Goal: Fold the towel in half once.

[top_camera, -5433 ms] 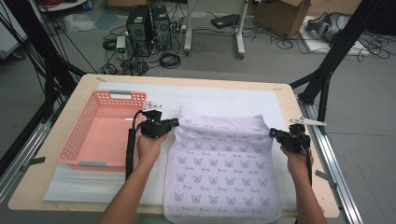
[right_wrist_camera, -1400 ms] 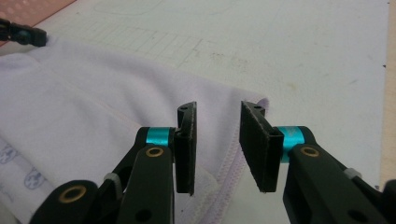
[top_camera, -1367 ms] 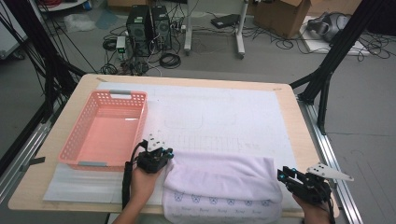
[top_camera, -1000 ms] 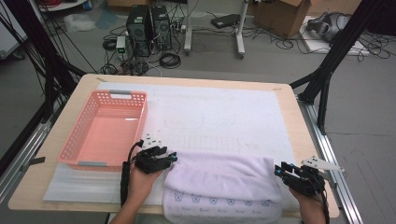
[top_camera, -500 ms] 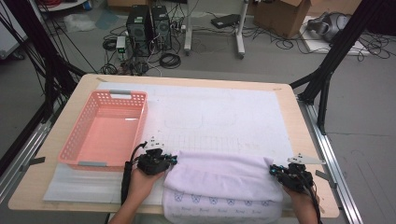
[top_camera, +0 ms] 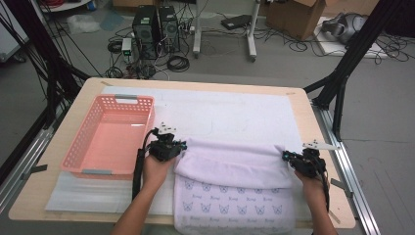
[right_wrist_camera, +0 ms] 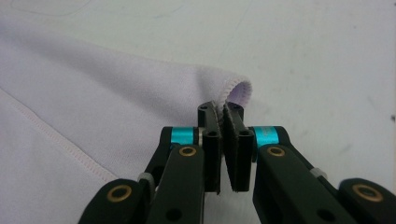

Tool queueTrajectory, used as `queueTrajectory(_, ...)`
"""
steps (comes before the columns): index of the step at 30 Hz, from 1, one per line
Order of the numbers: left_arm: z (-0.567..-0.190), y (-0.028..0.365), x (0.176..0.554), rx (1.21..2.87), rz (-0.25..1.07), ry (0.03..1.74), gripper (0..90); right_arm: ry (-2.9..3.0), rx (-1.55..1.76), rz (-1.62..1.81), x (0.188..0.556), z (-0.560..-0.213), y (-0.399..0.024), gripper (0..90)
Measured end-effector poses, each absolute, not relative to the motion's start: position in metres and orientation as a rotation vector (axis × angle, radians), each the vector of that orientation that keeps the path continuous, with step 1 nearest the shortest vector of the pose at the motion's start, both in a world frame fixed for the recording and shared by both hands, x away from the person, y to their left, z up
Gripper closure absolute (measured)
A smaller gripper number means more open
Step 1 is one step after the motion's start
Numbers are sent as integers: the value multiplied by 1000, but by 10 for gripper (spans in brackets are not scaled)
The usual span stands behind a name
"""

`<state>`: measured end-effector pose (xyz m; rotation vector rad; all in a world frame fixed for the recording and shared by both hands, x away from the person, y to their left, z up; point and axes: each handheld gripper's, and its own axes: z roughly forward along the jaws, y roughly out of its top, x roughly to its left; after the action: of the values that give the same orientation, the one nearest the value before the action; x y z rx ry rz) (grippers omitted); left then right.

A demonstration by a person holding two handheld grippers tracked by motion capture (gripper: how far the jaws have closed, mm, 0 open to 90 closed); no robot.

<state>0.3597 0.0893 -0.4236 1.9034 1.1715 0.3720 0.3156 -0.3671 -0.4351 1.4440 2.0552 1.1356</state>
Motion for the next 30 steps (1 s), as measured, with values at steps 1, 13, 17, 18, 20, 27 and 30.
queueTrajectory(1,-422,88,366,1898,373,1183,858,2051,1447,1132,321,-434,-367,859)
queueTrajectory(13,-412,92,415,1789,373,1225,858,2014,1472,1111,375,-418,-363,859)
queueTrajectory(17,-408,95,422,1771,396,1204,858,2012,1456,1083,387,-410,-359,858)
queueTrajectory(18,-408,97,425,1762,392,1208,859,2012,1456,1084,390,-408,-358,859)
queueTrajectory(20,-406,98,429,1761,398,1204,858,1999,1462,1087,395,-406,-357,858)
queueTrajectory(27,-405,96,432,1752,436,1183,814,1975,1480,1086,409,-402,-353,846)
queueTrajectory(30,-403,95,428,1751,413,1177,553,1975,1531,1086,411,-406,-354,673)
